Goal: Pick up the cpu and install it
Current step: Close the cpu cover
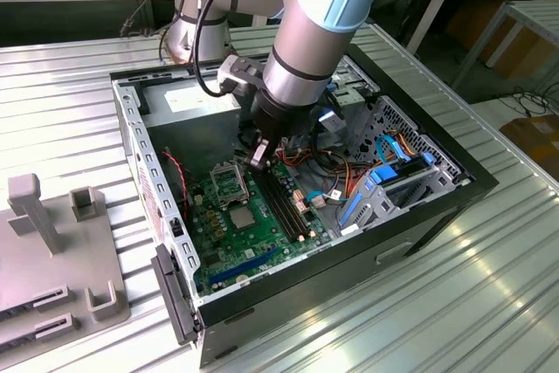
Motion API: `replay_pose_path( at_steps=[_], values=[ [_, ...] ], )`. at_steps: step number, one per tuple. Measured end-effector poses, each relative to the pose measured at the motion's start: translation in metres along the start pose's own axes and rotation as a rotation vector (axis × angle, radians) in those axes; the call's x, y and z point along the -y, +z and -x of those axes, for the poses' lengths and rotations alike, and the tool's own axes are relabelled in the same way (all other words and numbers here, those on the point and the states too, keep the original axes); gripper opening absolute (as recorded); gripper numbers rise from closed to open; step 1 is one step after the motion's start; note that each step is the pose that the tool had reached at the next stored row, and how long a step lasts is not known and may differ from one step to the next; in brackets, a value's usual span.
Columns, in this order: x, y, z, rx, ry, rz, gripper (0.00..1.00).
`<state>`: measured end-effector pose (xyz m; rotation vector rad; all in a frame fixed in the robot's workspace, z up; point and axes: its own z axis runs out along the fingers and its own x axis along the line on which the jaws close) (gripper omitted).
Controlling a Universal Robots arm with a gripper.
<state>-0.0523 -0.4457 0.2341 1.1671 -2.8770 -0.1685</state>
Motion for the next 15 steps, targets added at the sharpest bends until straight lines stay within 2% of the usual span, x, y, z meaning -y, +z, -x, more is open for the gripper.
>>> replay_pose_path(
  at_steps=[7, 11, 13, 15],
  values=[
    [0.0, 0.0, 0.0, -0.0003, -0.003, 0.0, 0.11],
    [0.0005, 0.0003, 0.0006, -0.0032, -0.042, 0.0013, 0.11],
    [0.001, 0.0009, 0.0016, -0.0003, -0.052, 0.0055, 0.11],
    [0.0013, 0.001, 0.0021, 0.0089, -0.059, 0.015, 0.11]
  ],
)
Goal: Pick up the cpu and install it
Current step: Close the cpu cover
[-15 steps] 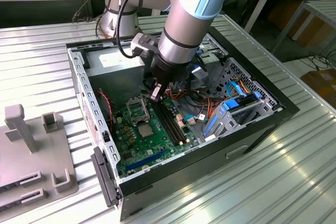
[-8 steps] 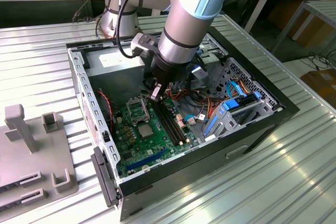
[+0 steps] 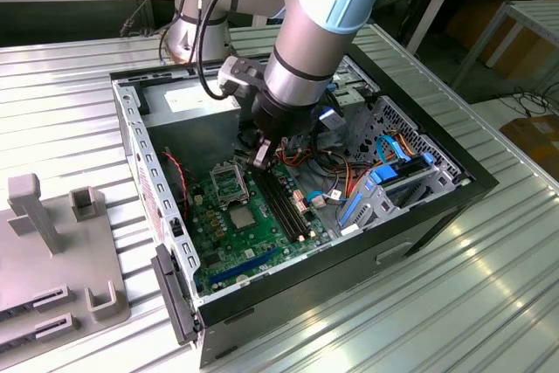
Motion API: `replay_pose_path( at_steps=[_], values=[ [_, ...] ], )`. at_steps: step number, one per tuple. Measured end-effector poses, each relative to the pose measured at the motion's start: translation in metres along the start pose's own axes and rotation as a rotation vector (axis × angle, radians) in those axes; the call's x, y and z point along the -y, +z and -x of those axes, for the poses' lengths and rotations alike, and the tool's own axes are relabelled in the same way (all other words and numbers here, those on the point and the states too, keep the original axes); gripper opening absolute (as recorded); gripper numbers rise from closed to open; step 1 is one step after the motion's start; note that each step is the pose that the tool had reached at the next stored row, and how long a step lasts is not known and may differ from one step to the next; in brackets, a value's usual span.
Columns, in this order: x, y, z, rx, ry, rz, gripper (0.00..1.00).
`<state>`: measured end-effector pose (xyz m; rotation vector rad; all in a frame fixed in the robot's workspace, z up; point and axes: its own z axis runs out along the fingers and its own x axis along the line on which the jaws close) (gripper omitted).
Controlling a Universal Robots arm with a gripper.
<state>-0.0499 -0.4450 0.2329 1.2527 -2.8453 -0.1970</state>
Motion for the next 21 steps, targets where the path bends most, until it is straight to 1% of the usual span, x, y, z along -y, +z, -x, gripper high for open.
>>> replay_pose_path(
  at_steps=[2, 6, 7, 9, 10, 12, 14, 15, 19, 21],
  values=[
    [0.0001, 0.0002, 0.0, 0.0062, -0.003, 0.0058, 0.11],
    [0.0004, 0.0016, 0.0002, 0.016, -0.011, 0.0122, 0.11],
    [0.0007, 0.0035, 0.0001, 0.0164, -0.014, 0.0126, 0.11],
    [0.0009, 0.0052, 0.0, 0.0179, -0.017, 0.0142, 0.11],
    [0.001, 0.0058, 0.0, 0.0207, -0.018, 0.0164, 0.11],
    [0.0015, 0.0062, -0.0004, 0.0323, -0.021, 0.0259, 0.11],
    [0.0023, 0.0068, -0.0012, 0.0416, -0.022, 0.0339, 0.11],
    [0.0026, 0.0074, -0.0015, 0.0443, -0.022, 0.0361, 0.11],
    [0.0032, 0.0111, -0.0017, 0.0498, -0.023, 0.0407, 0.11],
    [0.0034, 0.0122, -0.0017, 0.0552, -0.023, 0.0454, 0.11]
  ],
)
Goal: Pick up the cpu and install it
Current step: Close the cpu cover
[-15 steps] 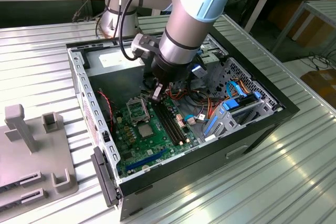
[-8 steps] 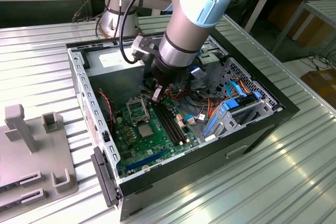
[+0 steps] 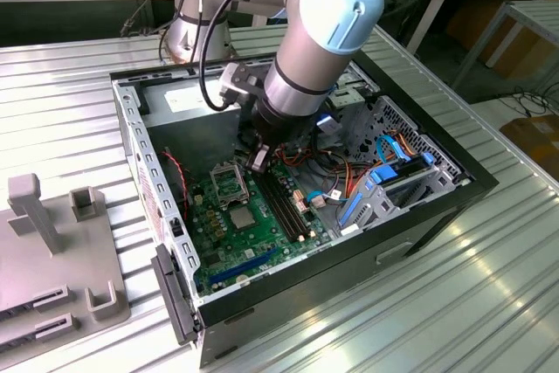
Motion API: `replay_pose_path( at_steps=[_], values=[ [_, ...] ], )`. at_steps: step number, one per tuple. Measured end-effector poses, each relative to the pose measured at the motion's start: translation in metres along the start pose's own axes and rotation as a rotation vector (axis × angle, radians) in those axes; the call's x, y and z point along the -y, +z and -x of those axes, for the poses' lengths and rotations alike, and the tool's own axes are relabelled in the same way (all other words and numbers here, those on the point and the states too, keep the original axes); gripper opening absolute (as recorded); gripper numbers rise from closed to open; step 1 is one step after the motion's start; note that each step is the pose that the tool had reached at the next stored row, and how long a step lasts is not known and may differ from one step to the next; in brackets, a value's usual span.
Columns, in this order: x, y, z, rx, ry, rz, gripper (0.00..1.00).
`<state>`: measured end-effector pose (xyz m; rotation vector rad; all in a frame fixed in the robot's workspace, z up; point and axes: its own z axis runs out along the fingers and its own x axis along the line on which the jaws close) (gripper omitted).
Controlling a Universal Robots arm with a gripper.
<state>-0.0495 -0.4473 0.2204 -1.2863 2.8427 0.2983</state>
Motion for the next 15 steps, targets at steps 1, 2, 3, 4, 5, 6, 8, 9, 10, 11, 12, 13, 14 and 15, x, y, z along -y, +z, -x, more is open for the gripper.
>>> replay_pose_path(
  at_steps=[1, 2, 3, 4, 5, 6, 8, 9, 10, 11, 12, 13, 14, 15],
  values=[
    [0.0001, 0.0003, 0.0001, 0.0031, 0.0, 0.0026, 0.11],
    [0.0001, 0.0006, 0.0002, 0.0084, -0.001, 0.007, 0.11],
    [0.0001, 0.0007, 0.0002, 0.0128, -0.001, 0.0106, 0.11],
    [0.0001, 0.0007, 0.0003, 0.016, -0.002, 0.013, 0.11],
    [0.0002, 0.0008, 0.0006, 0.0177, -0.002, 0.0138, 0.11],
    [0.0002, 0.0009, 0.0012, 0.0188, -0.002, 0.0141, 0.11],
    [-0.0001, 0.001, 0.0021, 0.0204, -0.002, 0.0145, 0.11],
    [-0.0003, 0.001, 0.0024, 0.0216, -0.003, 0.0148, 0.11],
    [-0.0005, 0.0014, 0.0027, 0.0234, -0.003, 0.0153, 0.11],
    [-0.0006, 0.0018, 0.0029, 0.0242, -0.003, 0.0155, 0.11],
    [-0.0008, 0.0027, 0.0031, 0.0246, -0.003, 0.015, 0.11],
    [-0.0008, 0.0037, 0.0033, 0.025, -0.003, 0.0147, 0.11],
    [-0.0009, 0.0046, 0.0034, 0.0253, -0.003, 0.0144, 0.11],
    [-0.0009, 0.0057, 0.0036, 0.0255, -0.003, 0.014, 0.11]
  ],
)
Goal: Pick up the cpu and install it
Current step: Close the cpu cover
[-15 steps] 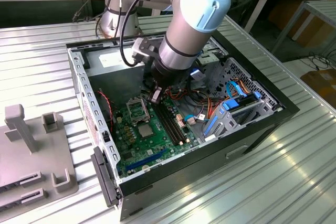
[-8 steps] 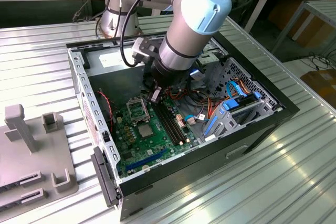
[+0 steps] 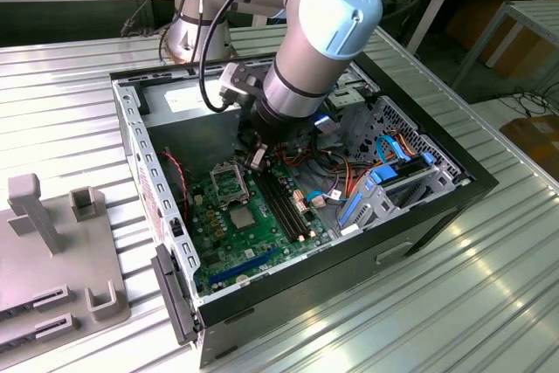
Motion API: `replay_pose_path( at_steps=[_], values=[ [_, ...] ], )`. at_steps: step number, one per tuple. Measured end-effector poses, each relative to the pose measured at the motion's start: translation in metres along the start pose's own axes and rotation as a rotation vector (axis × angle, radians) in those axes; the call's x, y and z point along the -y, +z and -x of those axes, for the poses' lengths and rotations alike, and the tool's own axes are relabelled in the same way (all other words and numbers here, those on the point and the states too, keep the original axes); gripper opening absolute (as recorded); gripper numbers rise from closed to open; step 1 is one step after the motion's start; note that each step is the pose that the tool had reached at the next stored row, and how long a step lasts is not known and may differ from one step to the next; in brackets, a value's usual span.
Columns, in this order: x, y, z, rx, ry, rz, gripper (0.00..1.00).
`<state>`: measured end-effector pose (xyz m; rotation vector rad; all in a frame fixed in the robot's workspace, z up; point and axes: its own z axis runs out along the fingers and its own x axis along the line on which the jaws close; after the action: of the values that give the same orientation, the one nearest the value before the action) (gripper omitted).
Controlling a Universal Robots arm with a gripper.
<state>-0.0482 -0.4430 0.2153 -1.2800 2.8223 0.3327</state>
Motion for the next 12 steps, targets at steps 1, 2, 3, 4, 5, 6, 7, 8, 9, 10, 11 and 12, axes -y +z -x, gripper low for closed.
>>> replay_pose_path(
  at_steps=[1, 2, 3, 4, 5, 6, 7, 8, 9, 10, 11, 12],
  values=[
    [-0.0001, 0.0008, 0.0002, 0.0003, 0.0, -0.0001, 0.11],
    [0.0, 0.0015, 0.0002, 0.0009, 0.0, 0.0, 0.11],
    [0.0, 0.0018, 0.0003, 0.0012, -0.001, 0.0002, 0.11],
    [-0.0001, 0.0023, 0.0004, 0.0019, -0.001, 0.0006, 0.11],
    [-0.0002, 0.0029, 0.0004, 0.0026, -0.001, 0.001, 0.11],
    [-0.0004, 0.0034, 0.0002, 0.0034, -0.001, 0.0012, 0.11],
    [-0.0005, 0.004, 0.0002, 0.004, -0.001, 0.0014, 0.11],
    [-0.0006, 0.0046, 0.0002, 0.0044, -0.002, 0.0015, 0.11],
    [-0.0008, 0.0052, 0.0001, 0.0049, -0.002, 0.0015, 0.11],
    [-0.001, 0.0057, -0.0001, 0.0054, -0.002, 0.0015, 0.11],
    [-0.0012, 0.0062, -0.0003, 0.0058, -0.003, 0.0015, 0.11],
    [-0.0019, 0.0065, -0.0009, 0.0072, -0.003, 0.0024, 0.11]
  ],
)
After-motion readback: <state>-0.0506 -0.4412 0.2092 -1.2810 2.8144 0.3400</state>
